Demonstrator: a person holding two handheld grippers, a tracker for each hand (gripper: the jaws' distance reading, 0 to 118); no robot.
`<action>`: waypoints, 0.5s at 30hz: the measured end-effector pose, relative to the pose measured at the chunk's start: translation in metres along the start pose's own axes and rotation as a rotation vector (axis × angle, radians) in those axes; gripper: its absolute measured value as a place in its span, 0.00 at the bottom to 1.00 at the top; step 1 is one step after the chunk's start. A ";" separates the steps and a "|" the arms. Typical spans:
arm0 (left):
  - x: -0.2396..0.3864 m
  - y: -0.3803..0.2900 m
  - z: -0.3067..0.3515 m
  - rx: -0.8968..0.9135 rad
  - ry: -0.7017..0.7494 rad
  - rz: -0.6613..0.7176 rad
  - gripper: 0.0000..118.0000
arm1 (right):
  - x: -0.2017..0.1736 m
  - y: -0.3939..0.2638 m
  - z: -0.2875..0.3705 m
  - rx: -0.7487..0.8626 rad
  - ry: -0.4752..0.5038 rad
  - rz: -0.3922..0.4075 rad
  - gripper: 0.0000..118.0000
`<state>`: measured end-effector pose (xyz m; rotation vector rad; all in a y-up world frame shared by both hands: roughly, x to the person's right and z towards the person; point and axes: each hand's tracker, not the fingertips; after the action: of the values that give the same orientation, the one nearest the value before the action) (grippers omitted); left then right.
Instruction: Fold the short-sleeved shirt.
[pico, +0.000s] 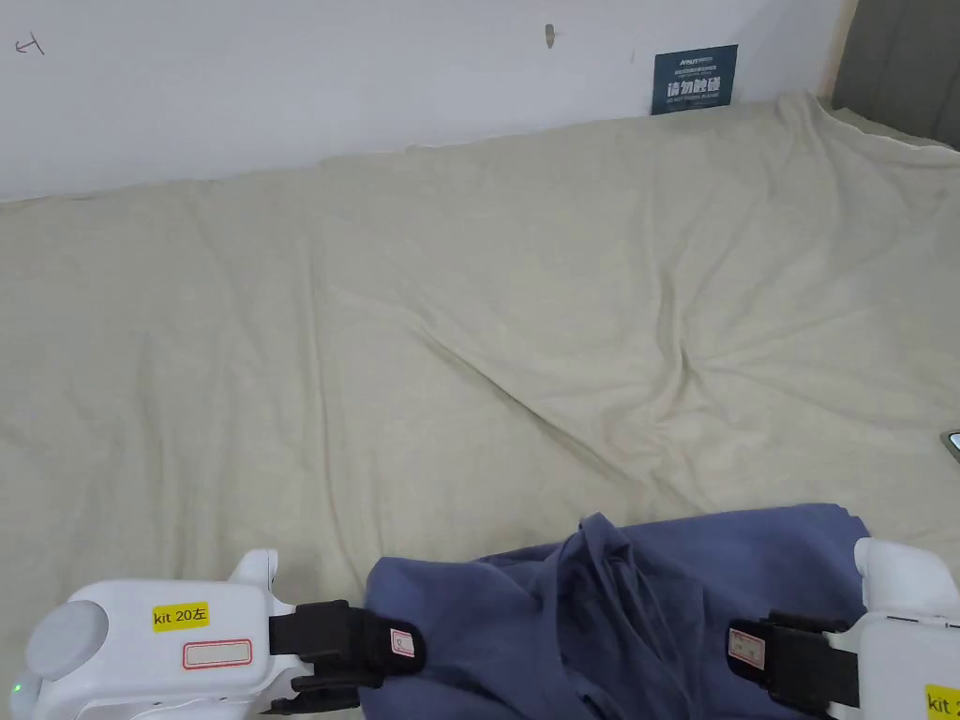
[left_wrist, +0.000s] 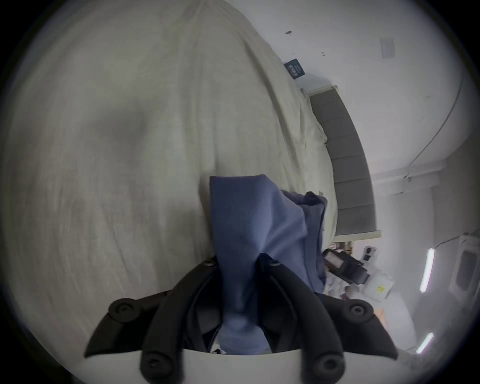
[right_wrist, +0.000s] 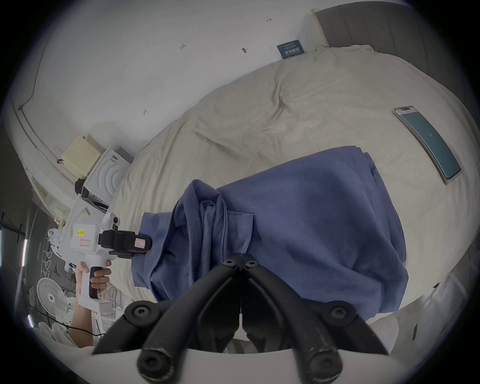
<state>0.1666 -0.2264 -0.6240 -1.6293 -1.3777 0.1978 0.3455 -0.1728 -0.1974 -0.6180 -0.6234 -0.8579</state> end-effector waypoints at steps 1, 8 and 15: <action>0.000 -0.001 0.002 0.013 -0.035 -0.005 0.19 | -0.001 -0.001 0.001 0.002 0.002 -0.002 0.00; 0.011 -0.004 0.022 0.034 -0.030 -0.055 0.18 | -0.002 -0.004 0.008 0.006 -0.025 0.007 0.00; -0.008 -0.007 0.065 0.125 -0.036 -0.006 0.18 | 0.001 -0.005 0.015 0.018 -0.036 -0.007 0.00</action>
<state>0.1168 -0.1983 -0.6571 -1.5244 -1.3703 0.3053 0.3384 -0.1657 -0.1856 -0.6169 -0.6658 -0.8481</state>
